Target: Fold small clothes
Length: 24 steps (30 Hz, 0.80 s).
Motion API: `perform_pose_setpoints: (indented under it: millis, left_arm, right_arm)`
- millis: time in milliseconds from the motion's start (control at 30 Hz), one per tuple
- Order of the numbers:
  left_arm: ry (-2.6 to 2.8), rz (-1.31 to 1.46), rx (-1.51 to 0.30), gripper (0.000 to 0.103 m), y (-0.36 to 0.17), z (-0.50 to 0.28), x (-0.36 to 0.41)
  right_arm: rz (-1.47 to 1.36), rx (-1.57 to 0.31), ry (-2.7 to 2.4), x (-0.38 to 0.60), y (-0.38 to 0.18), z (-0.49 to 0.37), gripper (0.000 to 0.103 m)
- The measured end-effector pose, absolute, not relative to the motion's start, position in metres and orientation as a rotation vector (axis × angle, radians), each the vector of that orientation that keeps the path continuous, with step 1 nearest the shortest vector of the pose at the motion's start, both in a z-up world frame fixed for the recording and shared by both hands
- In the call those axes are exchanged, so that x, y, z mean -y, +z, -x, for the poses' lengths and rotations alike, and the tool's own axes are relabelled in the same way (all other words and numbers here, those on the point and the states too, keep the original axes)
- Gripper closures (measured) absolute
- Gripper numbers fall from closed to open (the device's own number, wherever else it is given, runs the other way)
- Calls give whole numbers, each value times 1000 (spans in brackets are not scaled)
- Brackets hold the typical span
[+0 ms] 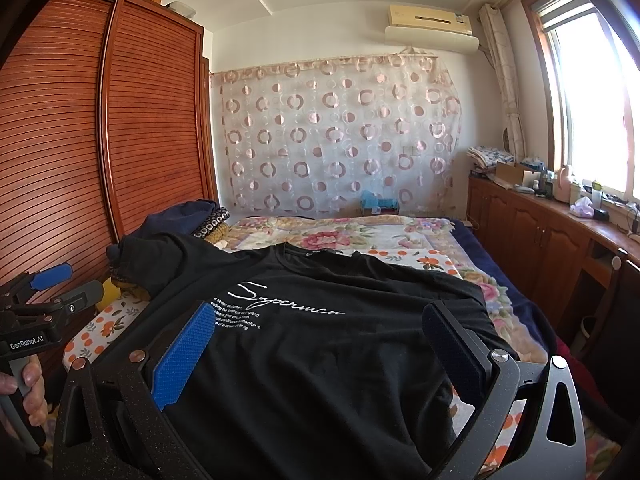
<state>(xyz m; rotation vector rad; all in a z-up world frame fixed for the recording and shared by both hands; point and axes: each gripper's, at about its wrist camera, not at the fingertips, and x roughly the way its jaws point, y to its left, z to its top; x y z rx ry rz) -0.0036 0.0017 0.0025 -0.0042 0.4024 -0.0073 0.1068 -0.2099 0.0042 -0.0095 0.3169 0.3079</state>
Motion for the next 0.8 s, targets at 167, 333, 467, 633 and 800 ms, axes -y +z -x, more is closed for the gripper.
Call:
perform_pose_setpoints:
  millis: [167,333,467,633,800]
  left_arm:
    - [-7,2,-401,9,2,3,-1]
    - [-6,2,-401,9,2,4,-1]
    - [-6,1,-400,9,6,5,-8]
    - [-5,0,-399,9,5,5,-6]
    - [-5,-2,-399,9,7,3,-5]
  right_arm:
    - [7,-314,308,211,4,-106,0]
    - [7,-315,306,210,4,-107,0]
    - [7,-314,307,209,4,-106,0]
    - [6,-314,307,209,4,-106,0]
    - [6,-313,306,209,4,-106,0]
